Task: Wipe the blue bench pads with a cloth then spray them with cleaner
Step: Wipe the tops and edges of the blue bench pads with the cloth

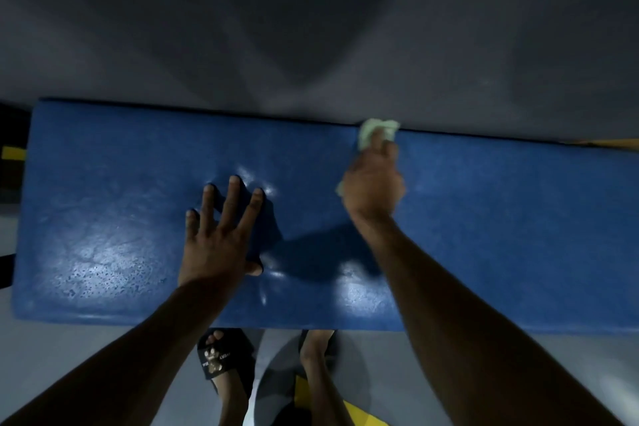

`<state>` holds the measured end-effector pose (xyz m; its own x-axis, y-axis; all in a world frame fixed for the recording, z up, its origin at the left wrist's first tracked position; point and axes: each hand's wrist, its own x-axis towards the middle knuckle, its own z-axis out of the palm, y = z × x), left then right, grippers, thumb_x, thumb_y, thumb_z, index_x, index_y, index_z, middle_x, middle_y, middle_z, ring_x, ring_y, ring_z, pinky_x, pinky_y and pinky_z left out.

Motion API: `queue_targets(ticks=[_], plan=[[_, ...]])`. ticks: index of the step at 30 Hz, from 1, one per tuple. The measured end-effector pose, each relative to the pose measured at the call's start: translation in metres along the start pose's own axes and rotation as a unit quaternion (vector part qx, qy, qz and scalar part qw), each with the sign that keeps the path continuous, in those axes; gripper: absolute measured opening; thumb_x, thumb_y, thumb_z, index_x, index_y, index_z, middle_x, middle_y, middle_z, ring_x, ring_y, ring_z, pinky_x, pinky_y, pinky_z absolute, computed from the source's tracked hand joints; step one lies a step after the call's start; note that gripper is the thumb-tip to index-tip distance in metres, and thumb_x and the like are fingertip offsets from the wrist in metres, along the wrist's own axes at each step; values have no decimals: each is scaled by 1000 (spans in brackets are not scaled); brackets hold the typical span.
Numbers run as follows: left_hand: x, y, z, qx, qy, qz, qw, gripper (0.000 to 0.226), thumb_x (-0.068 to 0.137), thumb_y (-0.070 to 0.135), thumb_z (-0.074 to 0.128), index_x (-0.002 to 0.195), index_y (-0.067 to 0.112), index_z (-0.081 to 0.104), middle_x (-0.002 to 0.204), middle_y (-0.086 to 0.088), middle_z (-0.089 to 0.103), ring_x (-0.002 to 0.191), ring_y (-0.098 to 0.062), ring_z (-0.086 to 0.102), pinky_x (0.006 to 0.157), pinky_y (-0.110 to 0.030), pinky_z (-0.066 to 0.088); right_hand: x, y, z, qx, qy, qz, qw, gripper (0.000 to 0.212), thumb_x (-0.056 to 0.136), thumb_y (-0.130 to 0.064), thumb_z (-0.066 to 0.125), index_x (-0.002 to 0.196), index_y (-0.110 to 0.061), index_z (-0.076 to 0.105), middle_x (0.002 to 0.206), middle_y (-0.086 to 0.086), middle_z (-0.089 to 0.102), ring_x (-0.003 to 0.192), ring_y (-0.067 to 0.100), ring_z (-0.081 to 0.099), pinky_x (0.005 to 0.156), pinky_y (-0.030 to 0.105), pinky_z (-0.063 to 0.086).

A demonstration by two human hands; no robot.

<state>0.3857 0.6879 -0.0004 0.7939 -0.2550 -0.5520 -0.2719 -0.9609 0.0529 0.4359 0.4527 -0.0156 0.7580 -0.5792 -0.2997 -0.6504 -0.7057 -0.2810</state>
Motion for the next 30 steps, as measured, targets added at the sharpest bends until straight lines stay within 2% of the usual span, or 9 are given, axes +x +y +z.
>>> queue_targets(ticks=[4,6,9,11,14,19,23,26,30], plan=[[-1,1,-2,5,-9,-2,1000,140,53,54,89,157,31,-1,166,-6,-9,150,-44,-3,114,-65,23,-25,-29,7,-47,-79,-250,964,71,90,-16,58,154,-27,30,154,3,37,105,36,64,73,41,51],[-1,1,-2,7,-8,-1,1000,140,54,55,88,157,34,-6,166,-5,-12,150,-43,-5,115,-64,22,-12,-7,-10,-41,-78,-295,952,76,80,-18,73,148,-30,42,137,-2,54,91,30,69,66,38,55],[0,0,-1,0,-4,-1,1000,141,52,53,90,156,35,-5,166,-5,-9,150,-43,-3,114,-64,23,19,60,-42,-63,-39,-232,970,57,91,-29,58,145,-40,45,116,-3,61,83,25,68,64,34,54],[-1,-1,-1,-6,-3,-1,1000,142,50,52,91,156,34,-2,166,-5,-6,150,-43,-1,114,-65,24,39,112,-64,-102,3,-144,984,71,88,-29,50,152,-47,26,125,7,51,82,40,64,72,45,55],[-1,-1,-3,-8,-8,-1,1000,140,52,52,90,156,35,-3,166,-5,-8,150,-43,-3,115,-64,23,53,156,-77,-56,-5,21,998,93,78,-16,65,151,-51,19,119,12,45,77,43,61,78,52,55],[-1,-1,-3,-5,-8,-5,1000,141,51,53,90,156,35,-2,166,-5,-6,150,-43,-1,114,-64,24,18,91,-28,34,63,103,992,78,93,-32,51,161,-28,11,150,16,36,106,45,60,85,48,47],[0,-1,-4,-4,-11,-9,1000,143,47,53,91,157,35,2,167,-5,-2,150,-44,4,113,-64,27,-35,0,16,59,-9,-97,994,78,93,-22,56,159,-34,16,162,-3,26,123,26,57,87,42,54],[0,1,-6,-1,-13,-13,1000,142,49,54,90,157,31,1,166,-4,-5,150,-42,0,114,-62,25,-47,-27,20,-33,-98,-268,958,69,97,-27,55,158,-31,22,151,7,39,99,35,65,68,41,53],[0,-2,-4,0,-12,-7,1000,138,56,53,88,157,32,-5,166,-3,-12,150,-41,-6,117,-61,21,-6,19,-4,-91,-17,-328,940,71,83,-20,59,151,-29,41,121,10,59,81,36,65,58,38,52]])
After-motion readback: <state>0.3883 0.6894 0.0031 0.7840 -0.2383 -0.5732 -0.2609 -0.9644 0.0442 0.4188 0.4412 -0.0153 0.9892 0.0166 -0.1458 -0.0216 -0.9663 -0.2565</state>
